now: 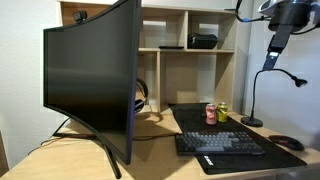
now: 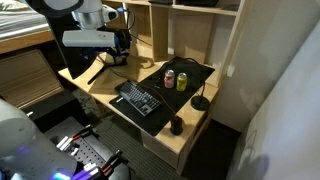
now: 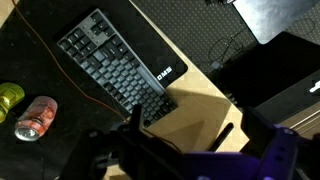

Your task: Remove the headsets from the back of the monitor

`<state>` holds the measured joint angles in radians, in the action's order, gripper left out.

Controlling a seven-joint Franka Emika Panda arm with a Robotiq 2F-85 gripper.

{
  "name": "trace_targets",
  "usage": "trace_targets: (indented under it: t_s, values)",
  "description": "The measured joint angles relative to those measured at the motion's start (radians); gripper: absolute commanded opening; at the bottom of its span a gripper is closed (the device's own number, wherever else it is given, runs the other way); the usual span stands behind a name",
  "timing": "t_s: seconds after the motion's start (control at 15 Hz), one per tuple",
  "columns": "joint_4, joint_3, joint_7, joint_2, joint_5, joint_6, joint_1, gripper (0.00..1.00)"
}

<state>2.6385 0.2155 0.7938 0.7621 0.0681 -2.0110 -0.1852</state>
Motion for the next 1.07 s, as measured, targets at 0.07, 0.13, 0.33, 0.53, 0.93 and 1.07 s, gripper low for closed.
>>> trace_targets:
  t_s: [0.07, 0.13, 0.33, 0.53, 0.93, 1.07]
  values:
    - [-0.001, -0.003, 0.000, -0.003, 0.004, 0.000, -0.002, 1.00]
    - [-0.006, -0.009, 0.001, -0.007, 0.015, -0.009, -0.011, 1.00]
    - [-0.037, -0.062, -0.001, -0.046, 0.086, -0.142, -0.086, 1.00]
    - [-0.093, -0.119, -0.015, -0.123, 0.159, -0.311, -0.167, 1.00]
    - [-0.123, -0.131, -0.025, -0.193, 0.179, -0.392, -0.192, 1.00]
    - [-0.123, -0.132, -0.026, -0.192, 0.179, -0.390, -0.192, 1.00]
